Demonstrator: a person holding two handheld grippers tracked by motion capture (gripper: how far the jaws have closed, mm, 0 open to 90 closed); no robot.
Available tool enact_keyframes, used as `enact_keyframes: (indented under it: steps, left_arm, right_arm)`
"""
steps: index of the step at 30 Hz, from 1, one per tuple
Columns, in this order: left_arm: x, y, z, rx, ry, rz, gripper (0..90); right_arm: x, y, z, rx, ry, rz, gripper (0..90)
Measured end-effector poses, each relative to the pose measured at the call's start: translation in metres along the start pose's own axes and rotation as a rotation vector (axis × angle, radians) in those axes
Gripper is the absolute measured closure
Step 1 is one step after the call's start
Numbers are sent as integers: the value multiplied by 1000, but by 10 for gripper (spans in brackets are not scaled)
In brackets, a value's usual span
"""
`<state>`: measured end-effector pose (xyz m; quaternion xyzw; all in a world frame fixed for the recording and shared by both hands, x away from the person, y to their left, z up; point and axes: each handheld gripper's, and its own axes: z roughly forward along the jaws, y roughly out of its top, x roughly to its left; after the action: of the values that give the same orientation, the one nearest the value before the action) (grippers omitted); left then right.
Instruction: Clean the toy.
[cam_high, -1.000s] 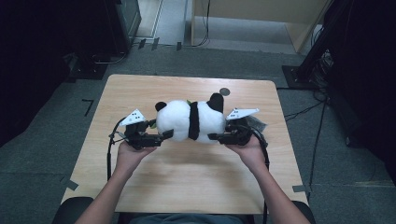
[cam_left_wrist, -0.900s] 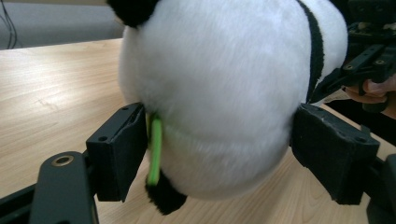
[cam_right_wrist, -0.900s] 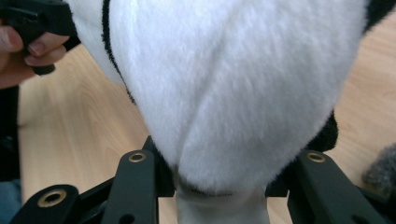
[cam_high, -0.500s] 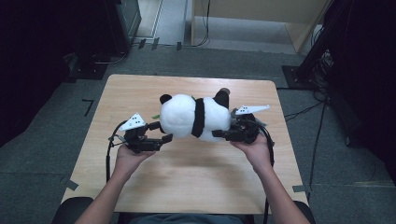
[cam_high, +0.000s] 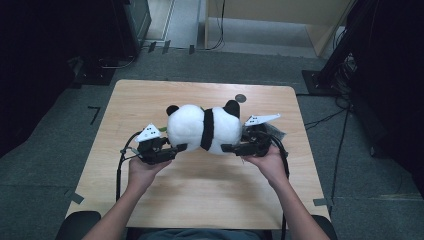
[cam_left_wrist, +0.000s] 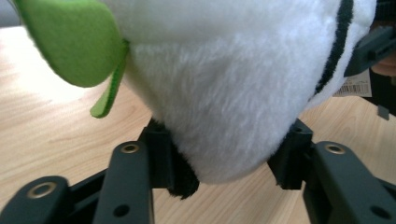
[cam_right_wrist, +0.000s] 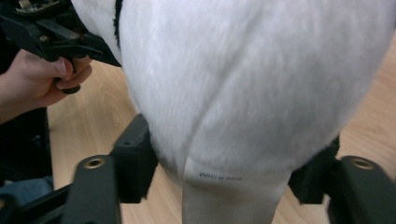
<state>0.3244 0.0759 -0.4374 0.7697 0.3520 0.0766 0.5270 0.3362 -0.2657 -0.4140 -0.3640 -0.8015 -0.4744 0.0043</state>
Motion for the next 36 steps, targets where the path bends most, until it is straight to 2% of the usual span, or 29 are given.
enact_keyframes:
  steps: [1, 2, 3, 4, 5, 6, 8, 10, 12, 13, 14, 15, 16, 17, 19, 20, 22, 26, 30, 36]
  left_arm:
    - [1, 0, -1, -2, -4, -8, 536]
    - [4, 1, -3, -6, -20, -44, 537]
    - [4, 1, -3, -6, -20, -44, 538]
    - [7, 2, -3, -5, -30, -68, 538]
    - [9, 2, -4, -4, -38, -92, 538]
    - [12, 3, -5, -2, -47, -115, 538]
    - [13, 3, -5, 0, -50, -128, 535]
    - [16, 3, -4, 10, -63, -172, 530]
    - [20, 2, -3, 22, -77, -226, 514]
    - [21, 1, -3, 17, -74, -239, 505]
    - [22, 1, -3, 11, -67, -234, 456]
    - [21, 1, -3, -5, -60, -200, 421]
    - [21, 1, -3, -5, -60, -200, 384]
    - [20, 1, -3, -17, -57, -175, 384]
    - [19, 0, -3, -36, -57, -142, 328]
    - [19, 0, -3, -36, -57, -142, 318]
    - [18, 0, -3, -33, -52, -124, 308]
    - [17, -1, -1, 1, -37, -88, 291]
    - [14, -3, 1, 34, -23, -59, 290]
    - [12, -5, -1, 42, -42, -84, 290]
  right_arm:
    - [0, 0, 0, -4, 1, -8, 311]
    - [0, -1, 0, -9, -2, -26, 300]
    - [0, -1, 0, -9, -2, -26, 300]
    - [0, -1, 0, -14, -5, -39, 293]
    - [1, -2, -1, -26, -13, -68, 285]
    - [2, -2, 0, -25, -21, -83, 280]
    - [3, -2, 0, -23, -27, -96, 276]
    - [5, -3, 1, -11, -45, -123, 264]
    - [6, -4, 3, -7, -55, -130, 263]
    - [6, -4, 4, -6, -55, -123, 263]
    - [7, -4, 5, -3, -54, -123, 263]
    - [7, -4, 6, 2, -55, -122, 263]
    - [7, -4, 6, 2, -55, -122, 263]
    - [7, -4, 7, 8, -58, -123, 263]
    - [6, -4, 6, 9, -55, -111, 265]
    - [6, -4, 6, 9, -55, -111, 265]
    - [5, -4, 5, 2, -51, -98, 265]
    - [2, -4, 3, -3, -43, -61, 265]
    - [2, -5, 4, 7, -50, -59, 265]
    - [2, -6, 1, -6, -31, -15, 264]
